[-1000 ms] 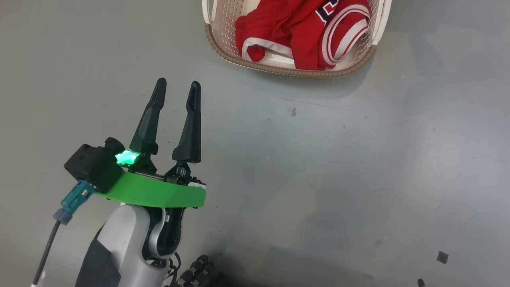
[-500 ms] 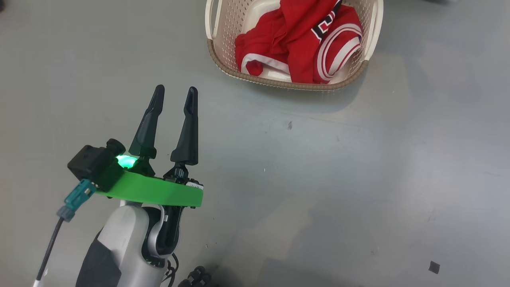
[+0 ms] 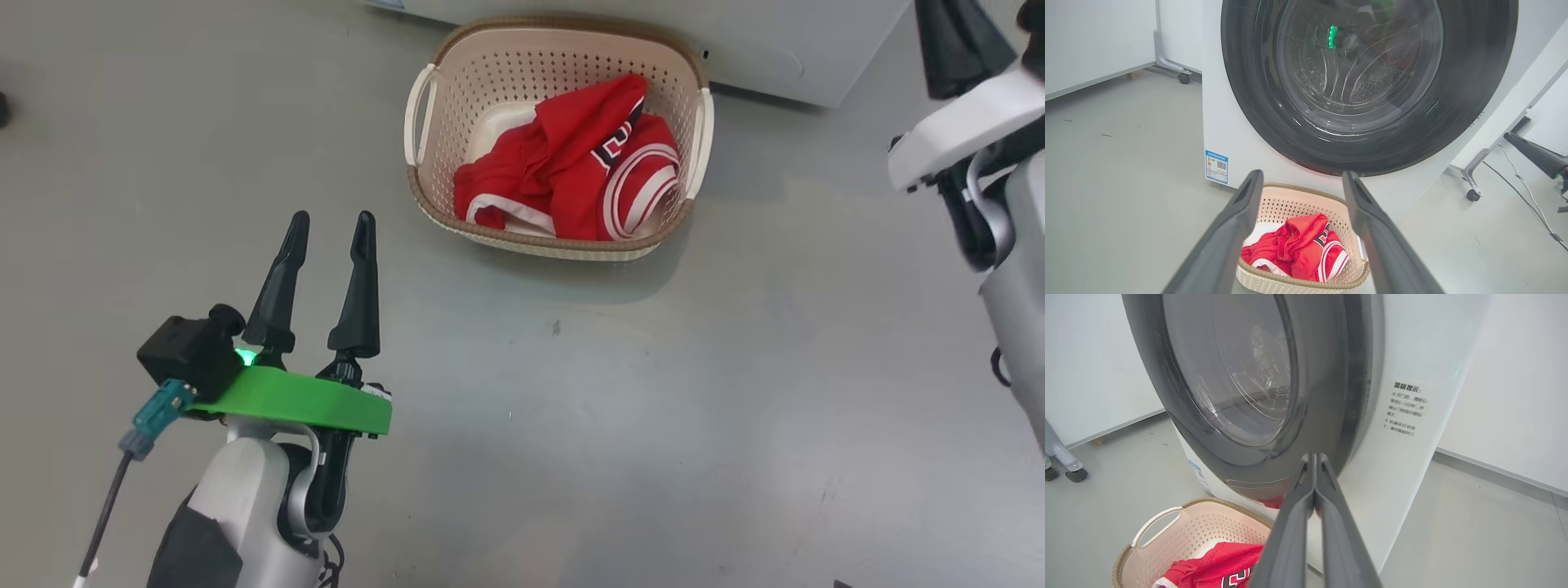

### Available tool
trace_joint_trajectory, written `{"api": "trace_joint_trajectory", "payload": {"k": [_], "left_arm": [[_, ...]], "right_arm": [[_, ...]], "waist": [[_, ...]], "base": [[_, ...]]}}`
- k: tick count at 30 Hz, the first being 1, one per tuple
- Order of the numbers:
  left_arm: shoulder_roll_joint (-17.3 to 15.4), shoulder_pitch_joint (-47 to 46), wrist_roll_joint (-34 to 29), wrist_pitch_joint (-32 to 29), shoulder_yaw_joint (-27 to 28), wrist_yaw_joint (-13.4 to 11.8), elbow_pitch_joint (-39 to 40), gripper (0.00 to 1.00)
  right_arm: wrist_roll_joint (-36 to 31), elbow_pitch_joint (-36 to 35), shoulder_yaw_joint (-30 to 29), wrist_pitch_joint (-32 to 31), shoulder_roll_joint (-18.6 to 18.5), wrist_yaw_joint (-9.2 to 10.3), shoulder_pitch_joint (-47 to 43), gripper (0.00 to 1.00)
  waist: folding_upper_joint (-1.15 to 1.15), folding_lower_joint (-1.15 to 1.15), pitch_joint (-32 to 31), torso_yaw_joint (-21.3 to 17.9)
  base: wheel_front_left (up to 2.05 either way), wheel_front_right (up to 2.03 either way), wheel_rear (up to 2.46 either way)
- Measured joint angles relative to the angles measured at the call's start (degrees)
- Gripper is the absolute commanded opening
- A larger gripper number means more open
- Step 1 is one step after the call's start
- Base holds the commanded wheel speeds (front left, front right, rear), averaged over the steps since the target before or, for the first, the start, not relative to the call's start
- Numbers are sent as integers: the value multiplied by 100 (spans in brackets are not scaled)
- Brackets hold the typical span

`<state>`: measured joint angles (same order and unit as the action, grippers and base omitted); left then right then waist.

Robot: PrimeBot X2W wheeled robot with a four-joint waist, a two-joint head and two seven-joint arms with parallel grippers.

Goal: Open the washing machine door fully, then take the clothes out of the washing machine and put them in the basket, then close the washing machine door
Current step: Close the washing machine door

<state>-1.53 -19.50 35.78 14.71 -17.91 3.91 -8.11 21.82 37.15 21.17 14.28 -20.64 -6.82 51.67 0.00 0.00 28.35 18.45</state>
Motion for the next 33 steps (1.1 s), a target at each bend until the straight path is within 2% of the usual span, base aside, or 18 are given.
{"api": "trace_joint_trajectory", "payload": {"k": [6,13,21,28,33], "left_arm": [[-2,241,-101,-1,205,2,-205,100],[-7,503,-210,0,445,42,-401,100],[-15,908,-270,-1,506,51,-600,100],[-25,1171,-335,-1,560,71,-626,100],[-35,1301,-401,-1,569,91,-625,100]], "right_arm": [[133,-18,-123,18,212,102,-683,0],[314,-486,-503,18,493,272,-1541,0],[337,-818,-782,18,738,448,-2581,0],[326,-1149,-794,16,1031,553,-3427,0],[288,-1422,-898,16,1072,639,-3820,0]], "waist": [[0,0,-445,-236],[0,0,-1054,-621],[0,-1,-1709,-973],[0,-1,-2196,-1260],[0,-1,-2432,-1444]], "base": [[0,0,0],[0,0,0],[0,0,0],[0,0,0],[0,0,0]]}}
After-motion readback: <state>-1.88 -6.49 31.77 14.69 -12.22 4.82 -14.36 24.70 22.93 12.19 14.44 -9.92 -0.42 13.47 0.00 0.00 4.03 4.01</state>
